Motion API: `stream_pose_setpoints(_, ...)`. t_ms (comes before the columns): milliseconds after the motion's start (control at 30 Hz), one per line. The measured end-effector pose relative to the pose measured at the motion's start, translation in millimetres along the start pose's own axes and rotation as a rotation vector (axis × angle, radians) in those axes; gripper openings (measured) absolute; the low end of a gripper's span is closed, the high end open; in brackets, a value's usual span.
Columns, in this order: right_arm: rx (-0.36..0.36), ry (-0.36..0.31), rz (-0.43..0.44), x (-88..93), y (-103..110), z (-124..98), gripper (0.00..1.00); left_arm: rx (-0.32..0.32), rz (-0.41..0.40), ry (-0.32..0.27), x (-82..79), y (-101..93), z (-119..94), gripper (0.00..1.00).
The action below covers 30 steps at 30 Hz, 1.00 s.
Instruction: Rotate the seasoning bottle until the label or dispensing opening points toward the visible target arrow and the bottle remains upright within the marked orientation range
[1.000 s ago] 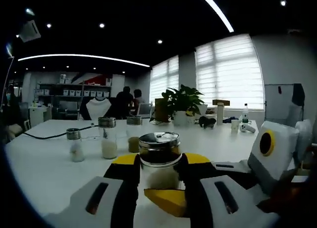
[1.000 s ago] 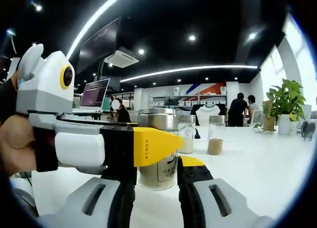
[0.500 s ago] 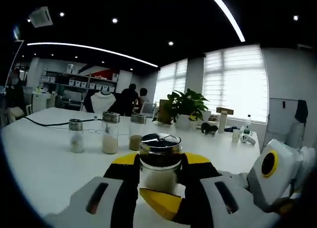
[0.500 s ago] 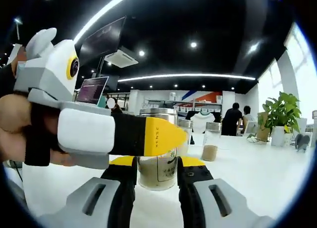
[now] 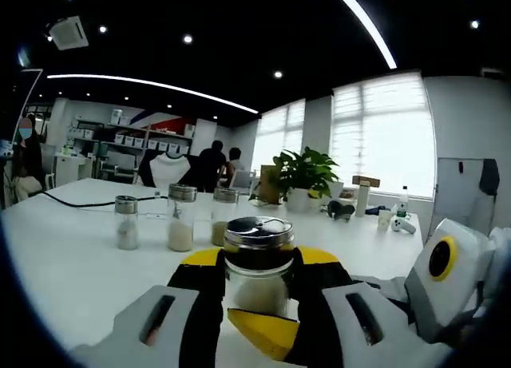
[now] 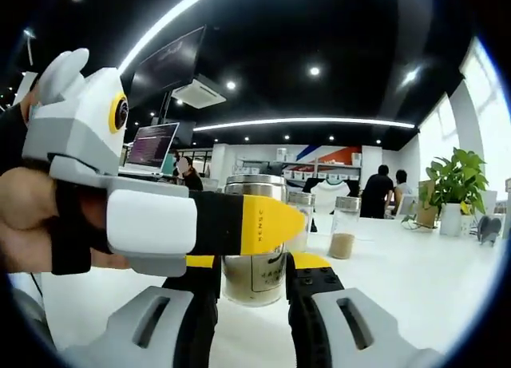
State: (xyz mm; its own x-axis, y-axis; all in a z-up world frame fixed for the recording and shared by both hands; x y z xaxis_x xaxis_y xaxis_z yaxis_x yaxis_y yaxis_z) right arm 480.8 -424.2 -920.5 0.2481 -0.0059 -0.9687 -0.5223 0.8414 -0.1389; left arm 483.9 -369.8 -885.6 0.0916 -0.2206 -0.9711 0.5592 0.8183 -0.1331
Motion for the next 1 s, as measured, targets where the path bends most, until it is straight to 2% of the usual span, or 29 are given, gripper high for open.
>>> stream_pose_setpoints(33, -0.004, 0.000, -0.003, -0.8, -1, -1, 0.29, 0.033, 0.012, 0.003, -0.6, -1.6, 0, 0.35)
stream_pose_setpoints(100, -0.032, 0.022, -0.007, -0.8, -1, -3, 0.29, 0.043, 0.005, 0.008, 0.1, 0.2, 0, 0.35)
stream_pose_setpoints(200, -0.051, 0.028, -0.002, -0.6, -2, -6, 0.30, 0.100, -0.009, 0.022, 2.8, 2.4, 1, 0.35)
stream_pose_setpoints(267, -0.059, 0.025, 0.011, -2.1, -4, -8, 0.30, 0.194, 0.033, 0.023, 2.5, 0.7, 2, 0.35)
stream_pose_setpoints(300, -0.072, 0.025, 0.023, -3.2, -4, -8, 0.30, 0.176, -0.014, 0.013, 1.7, 3.3, 2, 0.35)
stream_pose_setpoints(333, -0.087, 0.031, 0.033, -5.0, -5, -8, 0.30, 0.189, -0.016, 0.021, 1.5, 6.1, 2, 0.35)
stream_pose_setpoints(367, -0.090, 0.027, 0.037, -6.1, -6, -8, 0.30, 0.223, 0.005, 0.033, 1.3, 6.8, 2, 0.35)
stream_pose_setpoints(400, -0.102, 0.020, 0.045, -8.5, -6, -9, 0.31, 0.220, 0.011, 0.033, 0.0, 9.3, 3, 0.35)
stream_pose_setpoints(500, -0.126, 0.029, 0.054, -11.0, -7, -9, 0.33, 0.273, 0.072, 0.059, -1.5, 11.6, 2, 0.35)
stream_pose_setpoints(767, -0.185, 0.036, 0.085, -10.3, 0, -9, 0.36, 0.402, 0.068, 0.094, -4.4, 15.7, -5, 0.35)
stream_pose_setpoints(833, -0.211, 0.038, 0.123, -8.5, 3, -9, 0.35, 0.418, 0.055, 0.116, -4.2, 16.4, -7, 0.35)
stream_pose_setpoints(900, -0.214, 0.036, 0.212, -5.3, 3, -9, 0.35, 0.432, 0.069, 0.118, -4.3, 15.9, -7, 0.35)
stream_pose_setpoints(1000, -0.227, 0.032, 0.264, -3.0, 0, -9, 0.37, 0.471, 0.067, 0.121, -5.9, 15.4, -8, 0.35)
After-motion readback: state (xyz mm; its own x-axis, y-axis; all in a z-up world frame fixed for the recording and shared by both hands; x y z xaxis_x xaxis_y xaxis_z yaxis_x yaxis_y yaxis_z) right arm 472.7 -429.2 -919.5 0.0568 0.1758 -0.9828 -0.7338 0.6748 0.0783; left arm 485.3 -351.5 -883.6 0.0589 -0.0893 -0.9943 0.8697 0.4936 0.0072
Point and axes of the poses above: the point that each gripper's makers call its tool centre point, and the gripper's own axes: z roughly forward along the fingers, y roughly to its left, x roughly out of its underside, the point moved 6 cm from there along -z, roughly backward along the fingers, and after that the axes turned 9 degrees about -y, right-handed, at the moved point
